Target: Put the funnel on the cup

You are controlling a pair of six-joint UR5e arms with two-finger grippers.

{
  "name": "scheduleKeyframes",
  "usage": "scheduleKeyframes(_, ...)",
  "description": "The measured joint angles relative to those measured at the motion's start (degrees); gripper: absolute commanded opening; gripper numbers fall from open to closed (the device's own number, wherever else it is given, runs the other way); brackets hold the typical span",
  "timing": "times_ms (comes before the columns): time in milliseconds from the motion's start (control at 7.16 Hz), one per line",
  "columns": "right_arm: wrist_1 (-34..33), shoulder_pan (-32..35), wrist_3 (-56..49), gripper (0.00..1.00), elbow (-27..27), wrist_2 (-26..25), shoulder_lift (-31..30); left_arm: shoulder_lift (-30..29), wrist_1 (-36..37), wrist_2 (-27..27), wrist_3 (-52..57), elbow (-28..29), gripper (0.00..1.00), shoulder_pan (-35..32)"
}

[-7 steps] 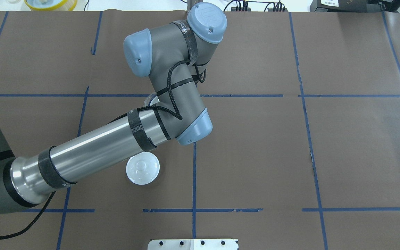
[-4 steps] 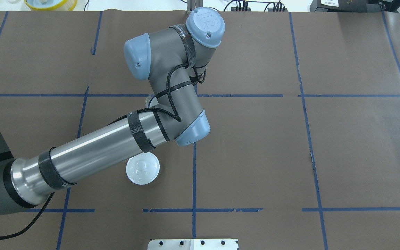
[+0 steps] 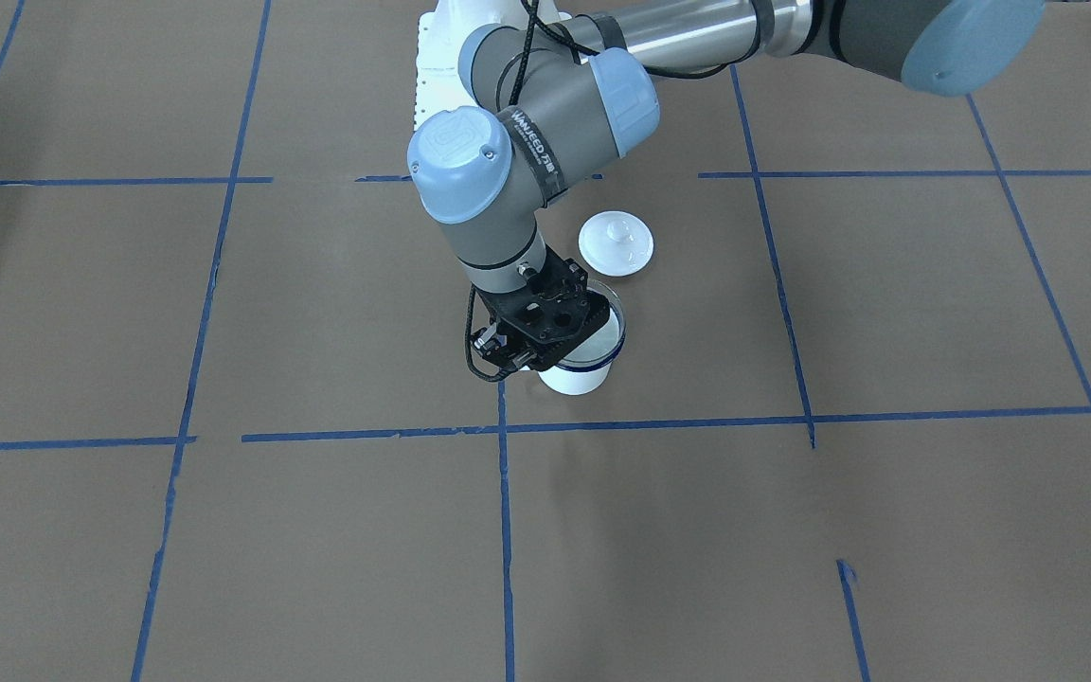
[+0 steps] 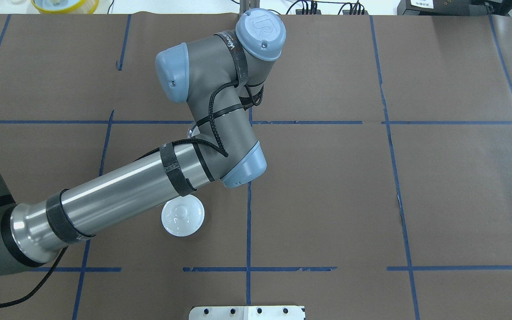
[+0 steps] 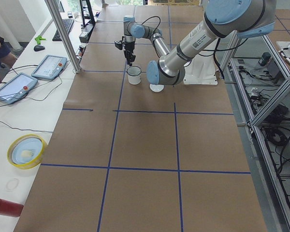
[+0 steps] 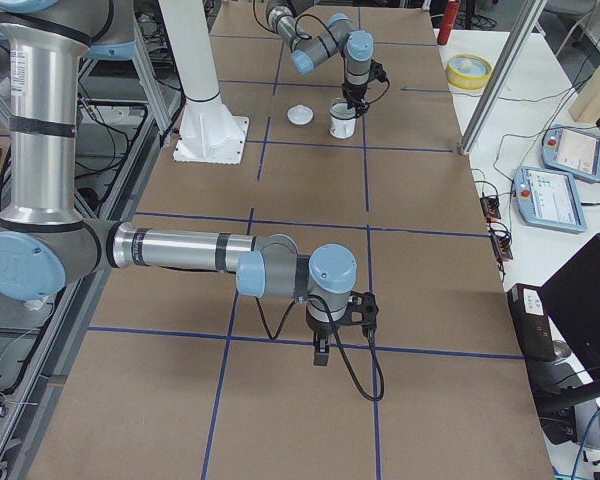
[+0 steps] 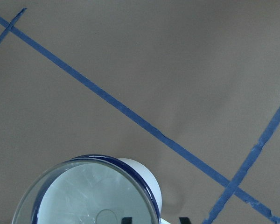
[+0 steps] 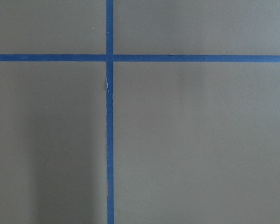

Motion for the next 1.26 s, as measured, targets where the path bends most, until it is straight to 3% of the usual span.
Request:
scheduleKeyframes(140, 0.0, 0.0, 0.0, 1.0, 0.0, 0.0, 0.0, 1.9, 1.0, 0.2, 2.7, -4.4, 1.0, -0.6)
scheduleKeyframes(419, 0.0, 0.0, 0.0, 1.0, 0.0, 0.0, 0.0, 11.6, 2.9, -0.1, 17.2, -19.6, 1.0, -5.1)
scheduleKeyframes(699, 0.0, 0.0, 0.0, 1.0, 0.0, 0.0, 0.0, 22.4, 2.6, -3.0, 41.5, -29.1, 1.0, -15.8)
scheduleKeyframes(978, 0.0, 0.0, 0.0, 1.0, 0.0, 0.0, 0.0, 37.7, -7.1, -11.1, 71.4, -29.1, 1.0, -30.8)
scheduleKeyframes(1257, 0.0, 0.0, 0.0, 1.0, 0.0, 0.0, 0.0, 51.5, -22.3, -17.9, 93.6, -21.5, 1.0, -45.0)
